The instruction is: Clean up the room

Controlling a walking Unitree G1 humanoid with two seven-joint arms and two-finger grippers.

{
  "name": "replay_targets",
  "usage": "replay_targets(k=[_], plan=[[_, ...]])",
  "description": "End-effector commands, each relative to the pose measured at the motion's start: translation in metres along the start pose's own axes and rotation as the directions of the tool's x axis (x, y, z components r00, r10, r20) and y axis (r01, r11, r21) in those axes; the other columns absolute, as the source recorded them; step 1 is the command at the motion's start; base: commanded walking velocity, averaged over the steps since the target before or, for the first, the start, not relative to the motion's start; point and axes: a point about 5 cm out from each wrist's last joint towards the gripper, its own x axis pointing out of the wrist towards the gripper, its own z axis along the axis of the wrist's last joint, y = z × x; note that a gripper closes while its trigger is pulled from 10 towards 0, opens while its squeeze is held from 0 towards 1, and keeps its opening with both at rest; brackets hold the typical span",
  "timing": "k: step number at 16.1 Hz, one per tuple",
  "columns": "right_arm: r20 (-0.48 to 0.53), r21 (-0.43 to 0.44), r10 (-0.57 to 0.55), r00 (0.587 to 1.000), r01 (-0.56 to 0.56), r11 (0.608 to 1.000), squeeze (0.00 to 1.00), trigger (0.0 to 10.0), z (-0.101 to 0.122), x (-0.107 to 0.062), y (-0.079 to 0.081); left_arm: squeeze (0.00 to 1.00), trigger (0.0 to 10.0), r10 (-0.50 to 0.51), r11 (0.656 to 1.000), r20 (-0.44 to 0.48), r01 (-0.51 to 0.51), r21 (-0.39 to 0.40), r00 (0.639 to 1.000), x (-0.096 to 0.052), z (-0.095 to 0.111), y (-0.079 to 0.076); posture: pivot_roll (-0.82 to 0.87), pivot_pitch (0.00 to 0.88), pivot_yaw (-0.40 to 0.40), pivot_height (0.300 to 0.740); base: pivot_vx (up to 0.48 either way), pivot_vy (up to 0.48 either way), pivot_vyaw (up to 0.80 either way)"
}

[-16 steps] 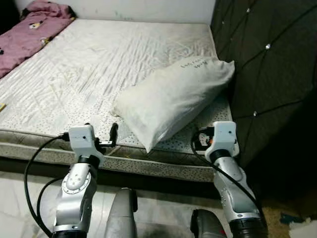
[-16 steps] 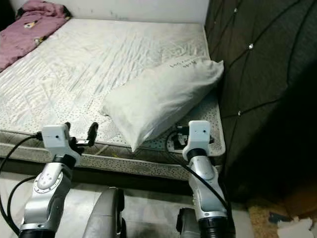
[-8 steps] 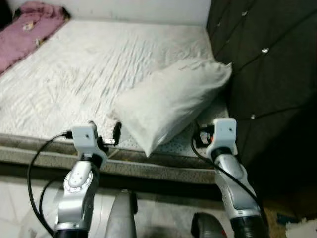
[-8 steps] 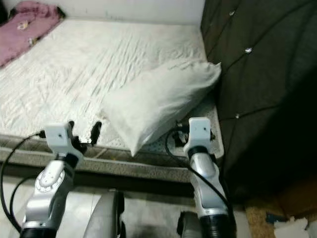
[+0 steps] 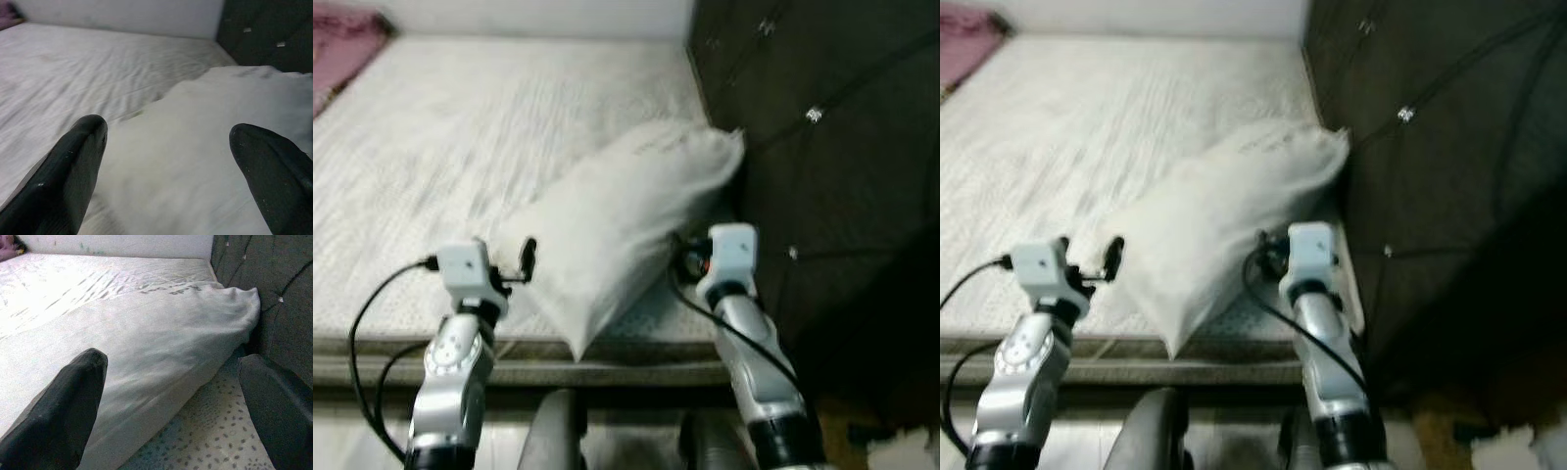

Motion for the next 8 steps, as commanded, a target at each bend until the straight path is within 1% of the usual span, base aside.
replay_targets(k=[1, 3, 5, 8], plan=[[-0.027, -0.002, -0.043, 0.999, 0.043, 0.999, 0.0, 10.0, -0.0073, -0.0038, -0.0134, 0.0, 10.0, -0.025, 1.0, -0.008, 0.025, -0.002, 1.0, 0.0015, -0.0014, -0.0097, 0.07, 0.046, 0.036, 0.63, 0.0, 0.0, 0.0], [-0.027, 0.001, -0.035, 0.999, 0.035, 0.999, 0.0, 10.0, -0.0077, -0.0037, -0.0125, 0.0, 10.0, -0.026, 1.0, -0.007, 0.026, -0.003, 1.0, 0.0017, -0.0013, -0.0099, 0.07, 0.046, 0.036, 0.63, 0.0, 0.0, 0.0], [-0.023, 0.01, -0.028, 0.999, 0.028, 1.0, 0.0, 10.0, -0.0086, -0.0046, -0.0116, 0.0, 10.0, -0.023, 1.0, -0.008, 0.023, -0.006, 1.0, 0.0017, -0.0016, -0.0096, 0.07, 0.038, 0.036, 0.605, 0.0, 0.0, 0.0], [-0.052, -0.001, -0.008, 0.999, 0.008, 1.0, 0.0, 10.0, -0.0133, -0.0039, -0.0095, 0.0, 10.0, 0.002, 1.0, -0.01, -0.002, -0.002, 1.0, 0.0024, -0.0018, -0.0096, 0.07, 0.036, 0.037, 0.571, 0.0, 0.0, 0.0]])
